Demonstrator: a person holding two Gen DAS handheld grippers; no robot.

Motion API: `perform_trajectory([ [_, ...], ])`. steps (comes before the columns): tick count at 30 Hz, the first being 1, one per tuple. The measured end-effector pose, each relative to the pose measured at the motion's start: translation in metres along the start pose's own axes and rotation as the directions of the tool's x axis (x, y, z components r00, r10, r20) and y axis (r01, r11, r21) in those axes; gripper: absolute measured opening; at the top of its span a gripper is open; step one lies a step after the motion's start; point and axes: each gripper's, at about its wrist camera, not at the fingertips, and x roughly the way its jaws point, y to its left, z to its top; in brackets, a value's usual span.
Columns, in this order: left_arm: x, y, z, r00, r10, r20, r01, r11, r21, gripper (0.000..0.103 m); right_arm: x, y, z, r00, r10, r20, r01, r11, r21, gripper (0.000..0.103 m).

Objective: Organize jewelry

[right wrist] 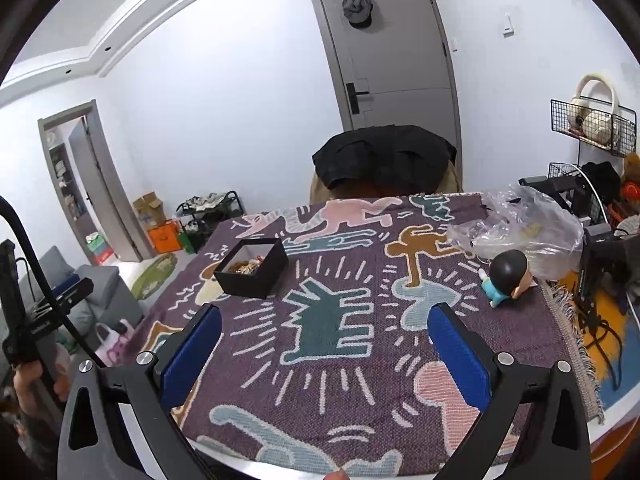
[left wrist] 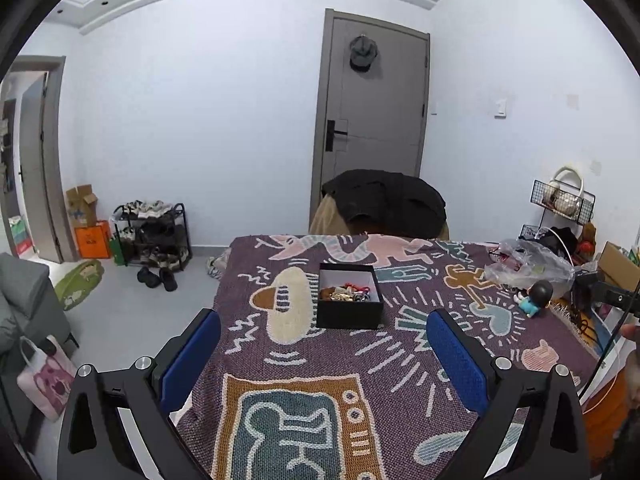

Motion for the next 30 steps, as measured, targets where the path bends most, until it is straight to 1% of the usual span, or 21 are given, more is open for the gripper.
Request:
perform_trajectory([
  [5, -0.0005, -0.0034, -0.0005, 1.0, 0.002, -0.001, -0.002, 1.0, 0.015, 0.103, 0.0034, -0.0007, -0.0002, 1.0, 0.013, -0.008, -0.013, 1.0, 0.006, 0.103],
  [19, -0.0019, -0.0039, -0.0001, 1.0, -0.003, 0.001, 0.003, 1.0, 0.011, 0.103, 0.0048, -0.0006, 0.0003, 1.0, 0.023, -0.011, -0.023, 1.0, 0.008, 0.103],
  [30, -0.0034, -0.0068, -0.0011, 1.0, -0.028, 0.007, 0.028, 1.0, 0.011, 0.103, 0.0056, 0.0051, 0.0024, 1.0, 0.026, -0.002, -0.026, 1.0, 0.009, 0.103],
])
